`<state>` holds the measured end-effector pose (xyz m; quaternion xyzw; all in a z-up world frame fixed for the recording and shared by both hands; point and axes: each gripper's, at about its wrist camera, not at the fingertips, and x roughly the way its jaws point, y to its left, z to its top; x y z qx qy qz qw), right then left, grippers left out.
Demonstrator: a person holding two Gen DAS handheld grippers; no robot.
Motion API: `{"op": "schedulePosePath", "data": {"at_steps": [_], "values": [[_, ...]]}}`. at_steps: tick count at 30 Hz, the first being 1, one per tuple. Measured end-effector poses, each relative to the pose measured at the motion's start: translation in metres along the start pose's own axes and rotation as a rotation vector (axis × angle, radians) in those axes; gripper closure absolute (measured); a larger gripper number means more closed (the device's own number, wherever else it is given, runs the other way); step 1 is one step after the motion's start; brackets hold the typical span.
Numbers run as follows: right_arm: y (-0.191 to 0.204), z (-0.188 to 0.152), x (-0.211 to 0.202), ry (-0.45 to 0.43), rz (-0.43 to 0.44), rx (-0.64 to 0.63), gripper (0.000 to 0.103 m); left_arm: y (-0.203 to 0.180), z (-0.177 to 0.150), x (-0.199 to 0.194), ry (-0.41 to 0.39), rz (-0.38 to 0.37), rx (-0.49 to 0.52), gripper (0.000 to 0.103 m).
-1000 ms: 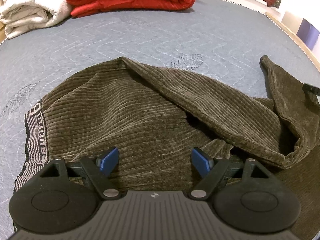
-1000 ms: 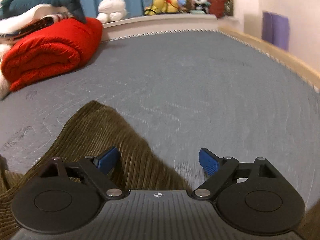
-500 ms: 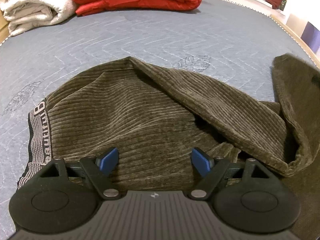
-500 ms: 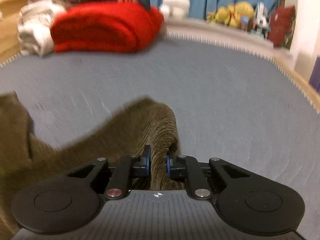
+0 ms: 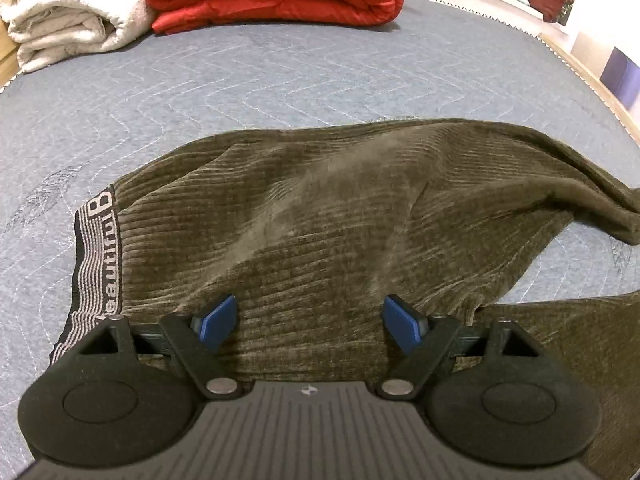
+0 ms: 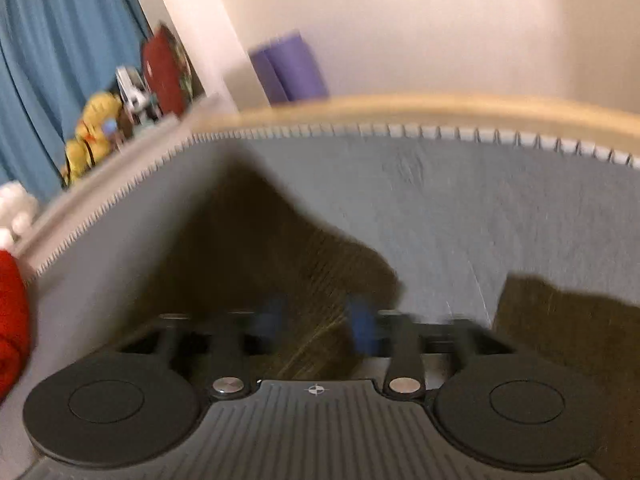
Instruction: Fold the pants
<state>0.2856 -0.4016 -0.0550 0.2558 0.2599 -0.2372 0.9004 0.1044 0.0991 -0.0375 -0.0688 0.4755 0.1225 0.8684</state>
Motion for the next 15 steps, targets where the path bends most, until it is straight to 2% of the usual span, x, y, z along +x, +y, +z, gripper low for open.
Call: {"op": "schedulePosePath", "data": {"at_steps": [5, 7, 9, 10, 11, 13, 15], "values": [[-0.018, -0.008, 0.014, 0.021, 0.050, 0.012, 0.036, -0.003, -0.001, 0.000, -0.013, -0.013, 0.003, 0.018], [-0.016, -0.014, 0.008, 0.008, 0.041, 0.017, 0.036, -0.002, 0.000, -0.003, -0.053, -0.057, -0.012, 0.022], [-0.009, -0.018, -0.001, -0.018, 0.041, 0.004, 0.036, -0.008, 0.001, -0.006, -0.102, -0.136, -0.020, 0.044], [-0.006, -0.021, -0.002, -0.022, 0.045, -0.006, 0.036, -0.013, 0.002, -0.006, -0.121, -0.187, -0.019, 0.049], [-0.004, -0.025, -0.007, -0.027, 0.043, -0.014, 0.036, -0.020, 0.002, -0.006, -0.132, -0.238, -0.010, 0.060], [0.000, -0.033, -0.012, -0.015, 0.027, -0.020, 0.036, -0.036, 0.002, -0.003, -0.138, -0.301, 0.016, 0.063], [0.000, -0.040, -0.011, 0.034, 0.010, 0.011, 0.036, -0.052, 0.002, 0.004, -0.131, -0.319, 0.050, 0.063]]}}
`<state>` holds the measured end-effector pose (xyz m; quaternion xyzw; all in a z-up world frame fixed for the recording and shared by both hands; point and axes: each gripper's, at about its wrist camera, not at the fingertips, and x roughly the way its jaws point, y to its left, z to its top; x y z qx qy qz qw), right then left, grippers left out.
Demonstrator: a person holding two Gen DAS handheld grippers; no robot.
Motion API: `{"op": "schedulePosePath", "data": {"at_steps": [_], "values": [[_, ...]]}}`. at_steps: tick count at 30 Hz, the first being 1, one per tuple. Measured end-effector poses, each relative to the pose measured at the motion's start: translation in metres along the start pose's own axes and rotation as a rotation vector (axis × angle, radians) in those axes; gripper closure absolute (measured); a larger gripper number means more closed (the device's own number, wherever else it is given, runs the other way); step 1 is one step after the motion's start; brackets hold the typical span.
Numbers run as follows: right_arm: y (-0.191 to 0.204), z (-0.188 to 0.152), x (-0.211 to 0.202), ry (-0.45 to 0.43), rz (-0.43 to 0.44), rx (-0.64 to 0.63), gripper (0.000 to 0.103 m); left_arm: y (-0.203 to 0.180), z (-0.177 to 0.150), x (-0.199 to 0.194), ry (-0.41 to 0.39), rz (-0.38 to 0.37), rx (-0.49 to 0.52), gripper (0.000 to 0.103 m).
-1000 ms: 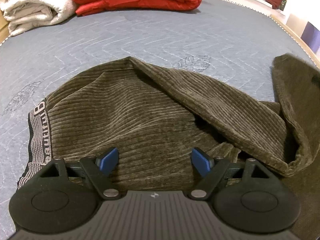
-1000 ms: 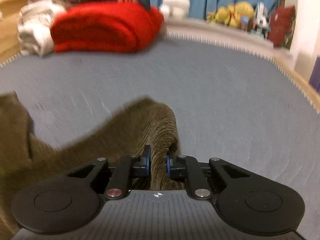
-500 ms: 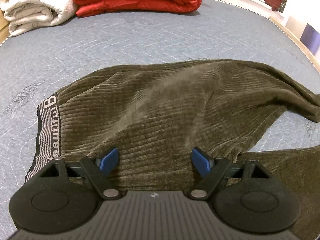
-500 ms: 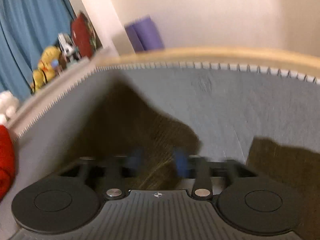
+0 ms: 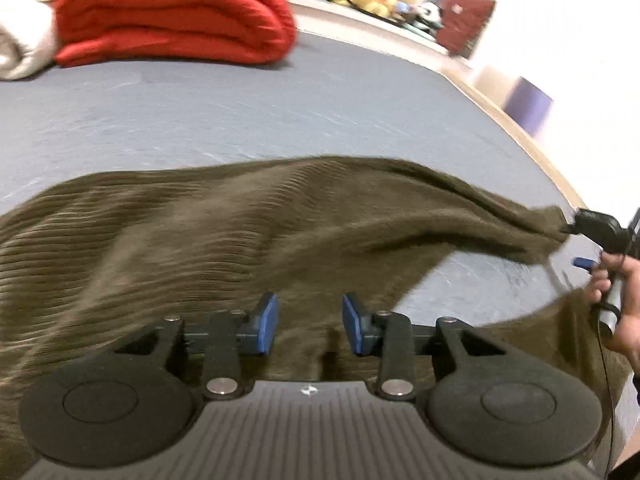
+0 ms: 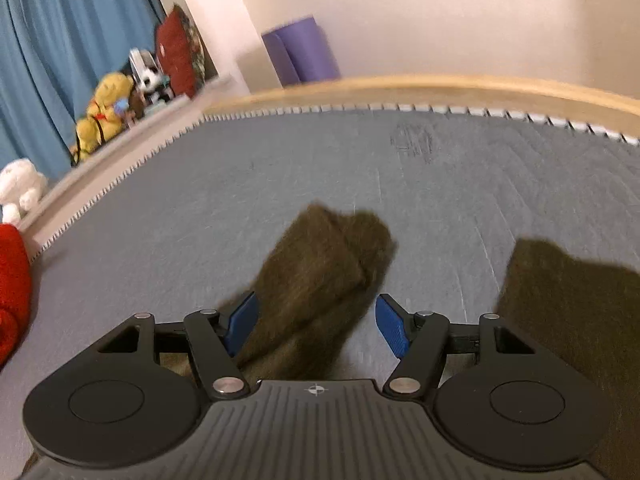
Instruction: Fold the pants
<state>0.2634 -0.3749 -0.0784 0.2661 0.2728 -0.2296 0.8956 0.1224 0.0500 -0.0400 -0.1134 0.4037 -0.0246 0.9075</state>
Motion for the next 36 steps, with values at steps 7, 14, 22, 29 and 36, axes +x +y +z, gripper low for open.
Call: {"op": "schedulePosePath", "data": {"at_steps": [7, 14, 22, 29, 36], "values": [[-0.001, -0.028, 0.021, 0.107, 0.011, 0.030, 0.034, -0.015, -0.023, 0.048, 0.139, 0.106, 0.182, 0.029], [0.002, -0.020, 0.044, 0.052, 0.111, -0.060, 0.083, -0.012, -0.023, 0.037, 0.136, 0.110, 0.205, 0.082], [0.004, 0.011, -0.009, 0.007, 0.070, 0.029, 0.092, 0.008, -0.009, -0.034, 0.065, 0.047, 0.168, 0.090], [-0.020, 0.014, -0.017, 0.216, -0.119, -0.056, 0.066, 0.017, -0.032, -0.055, 0.183, -0.019, 0.186, 0.064], [-0.049, 0.043, -0.069, 0.037, -0.064, -0.055, 0.035, 0.054, -0.016, -0.100, 0.026, -0.074, 0.004, 0.053]]}}
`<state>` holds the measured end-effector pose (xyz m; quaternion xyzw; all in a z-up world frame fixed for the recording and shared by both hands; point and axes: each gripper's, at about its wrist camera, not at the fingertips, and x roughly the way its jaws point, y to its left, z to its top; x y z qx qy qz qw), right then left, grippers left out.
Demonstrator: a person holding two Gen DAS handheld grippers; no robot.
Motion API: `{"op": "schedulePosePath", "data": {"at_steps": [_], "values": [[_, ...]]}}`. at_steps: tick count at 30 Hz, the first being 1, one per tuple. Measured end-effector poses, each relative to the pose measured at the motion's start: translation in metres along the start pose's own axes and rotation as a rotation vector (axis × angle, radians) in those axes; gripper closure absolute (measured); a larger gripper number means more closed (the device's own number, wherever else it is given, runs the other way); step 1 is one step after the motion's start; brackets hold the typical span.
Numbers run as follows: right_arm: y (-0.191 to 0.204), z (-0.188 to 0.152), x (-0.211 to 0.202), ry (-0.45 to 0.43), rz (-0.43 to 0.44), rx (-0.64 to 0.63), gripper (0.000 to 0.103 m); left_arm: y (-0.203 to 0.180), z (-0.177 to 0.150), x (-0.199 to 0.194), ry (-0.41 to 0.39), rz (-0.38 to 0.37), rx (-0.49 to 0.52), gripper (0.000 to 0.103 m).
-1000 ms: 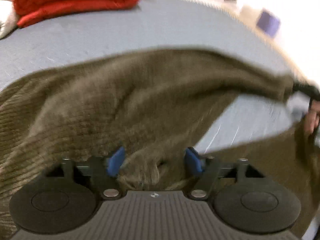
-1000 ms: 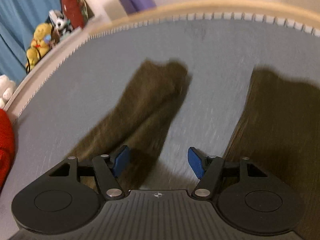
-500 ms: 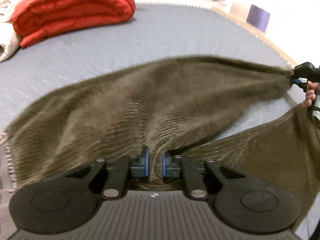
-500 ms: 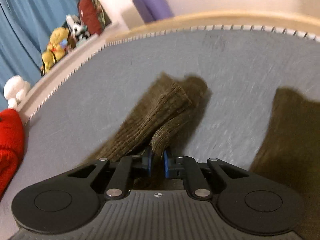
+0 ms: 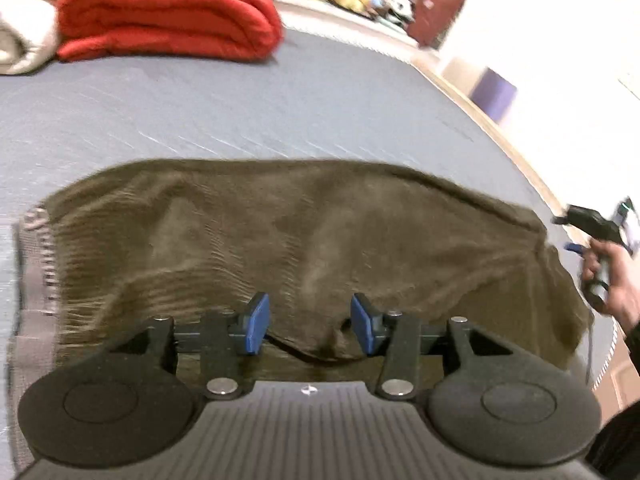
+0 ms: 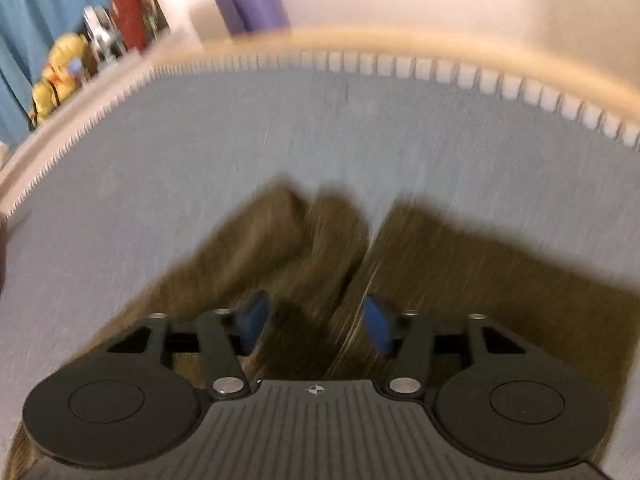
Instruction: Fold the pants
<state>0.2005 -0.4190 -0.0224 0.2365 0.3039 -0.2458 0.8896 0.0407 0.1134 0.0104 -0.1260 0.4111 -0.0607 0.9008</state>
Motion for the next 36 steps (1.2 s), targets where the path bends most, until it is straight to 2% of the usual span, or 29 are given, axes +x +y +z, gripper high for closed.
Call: {"op": "schedulePosePath", "data": {"at_steps": [2, 4, 7, 10, 14, 19, 22, 23, 25, 29, 32, 34, 36], "values": [[-0.009, 0.008, -0.012, -0.052, 0.056, 0.003, 0.035, 0.006, 0.001, -0.002, -0.006, 0.044, -0.035, 0.053], [-0.021, 0.013, -0.014, -0.055, 0.133, 0.033, 0.035, 0.014, 0.004, 0.000, -0.003, 0.075, -0.080, 0.053], [-0.037, 0.014, 0.001, 0.011, 0.274, 0.103, 0.037, 0.016, 0.006, 0.002, -0.012, 0.113, -0.100, 0.053], [-0.034, 0.010, 0.023, 0.092, 0.370, 0.157, 0.048, 0.016, 0.011, 0.006, -0.026, 0.124, -0.117, 0.053], [-0.019, 0.004, 0.058, 0.175, 0.408, 0.159, 0.068, 0.017, 0.020, 0.012, -0.037, 0.135, -0.132, 0.053], [-0.008, -0.008, 0.098, 0.216, 0.362, 0.193, 0.070, 0.018, 0.025, 0.021, -0.042, 0.154, -0.133, 0.053], [-0.002, -0.003, 0.109, 0.153, 0.363, 0.207, 0.074, 0.022, 0.027, 0.028, -0.046, 0.171, -0.122, 0.053], [0.000, 0.001, 0.113, 0.124, 0.372, 0.207, 0.081, 0.024, 0.028, 0.030, -0.047, 0.178, -0.117, 0.053], [0.000, 0.009, 0.122, 0.039, 0.403, 0.225, 0.086, 0.028, 0.029, 0.033, -0.053, 0.189, -0.115, 0.053], [0.002, 0.025, 0.132, -0.108, 0.462, 0.253, 0.085, 0.043, 0.033, 0.034, -0.087, 0.212, -0.151, 0.053], [0.015, 0.040, 0.139, -0.174, 0.490, 0.224, 0.082, 0.053, 0.035, 0.036, -0.106, 0.228, -0.176, 0.053], [0.020, 0.041, 0.144, -0.165, 0.500, 0.221, 0.079, 0.059, 0.035, 0.041, -0.099, 0.247, -0.186, 0.053], [0.031, 0.040, 0.157, -0.085, 0.456, 0.175, 0.068, 0.068, 0.034, 0.048, -0.076, 0.279, -0.200, 0.056]]}}
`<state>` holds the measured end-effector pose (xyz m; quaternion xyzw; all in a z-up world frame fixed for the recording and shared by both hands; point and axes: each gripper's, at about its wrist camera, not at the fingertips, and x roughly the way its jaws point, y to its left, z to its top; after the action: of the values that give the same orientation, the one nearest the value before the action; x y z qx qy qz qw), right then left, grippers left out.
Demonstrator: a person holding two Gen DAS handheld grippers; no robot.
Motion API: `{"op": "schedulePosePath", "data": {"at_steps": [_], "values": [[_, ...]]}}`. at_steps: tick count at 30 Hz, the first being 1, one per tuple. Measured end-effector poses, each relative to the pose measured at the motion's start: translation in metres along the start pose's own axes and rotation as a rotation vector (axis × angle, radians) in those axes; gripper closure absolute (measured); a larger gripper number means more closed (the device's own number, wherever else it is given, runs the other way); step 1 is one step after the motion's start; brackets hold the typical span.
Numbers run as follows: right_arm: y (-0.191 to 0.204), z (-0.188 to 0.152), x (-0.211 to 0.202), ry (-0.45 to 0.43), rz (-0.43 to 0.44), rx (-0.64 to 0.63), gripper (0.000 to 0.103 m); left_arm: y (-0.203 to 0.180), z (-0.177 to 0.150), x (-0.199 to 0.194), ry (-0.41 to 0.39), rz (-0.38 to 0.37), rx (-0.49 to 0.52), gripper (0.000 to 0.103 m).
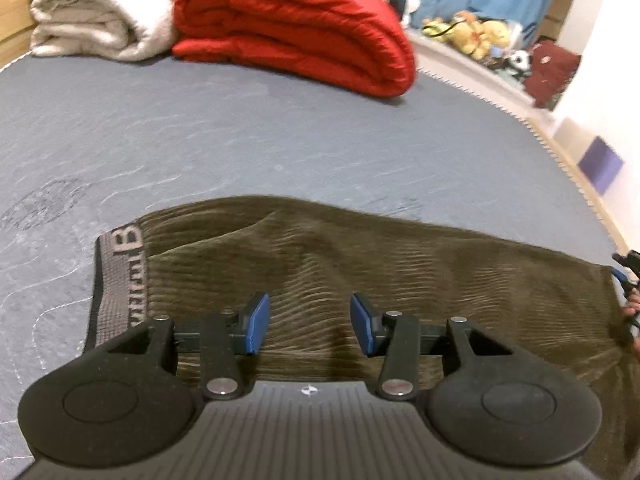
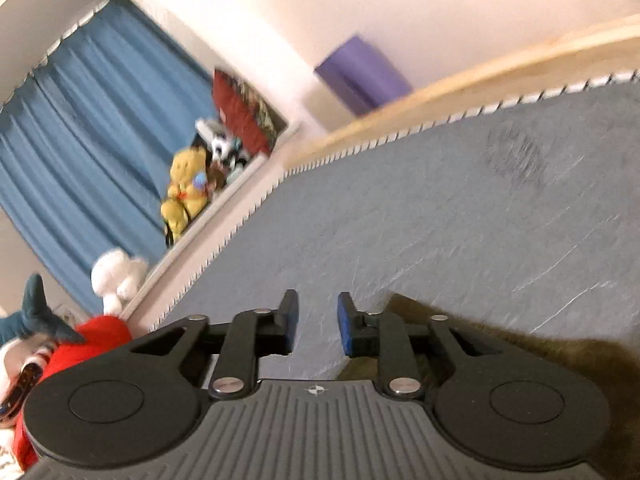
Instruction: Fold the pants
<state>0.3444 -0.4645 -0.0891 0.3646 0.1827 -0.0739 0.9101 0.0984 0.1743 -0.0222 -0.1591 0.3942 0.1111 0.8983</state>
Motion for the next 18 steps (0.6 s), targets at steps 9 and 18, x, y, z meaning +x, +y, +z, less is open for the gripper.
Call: {"op": "schedulePosePath", "data": {"at_steps": [9, 18], "values": [[0.027, -0.004, -0.031, 0.028, -0.140, 0.009, 0.057, 0.086, -0.006, 0.016, 0.108, 0.208, -0.315, 0.100], [0.110, -0.015, -0.189, -0.038, 0.084, -0.097, 0.032, 0.146, 0.002, -0.032, 0.026, 0.153, -0.516, 0.039]]}}
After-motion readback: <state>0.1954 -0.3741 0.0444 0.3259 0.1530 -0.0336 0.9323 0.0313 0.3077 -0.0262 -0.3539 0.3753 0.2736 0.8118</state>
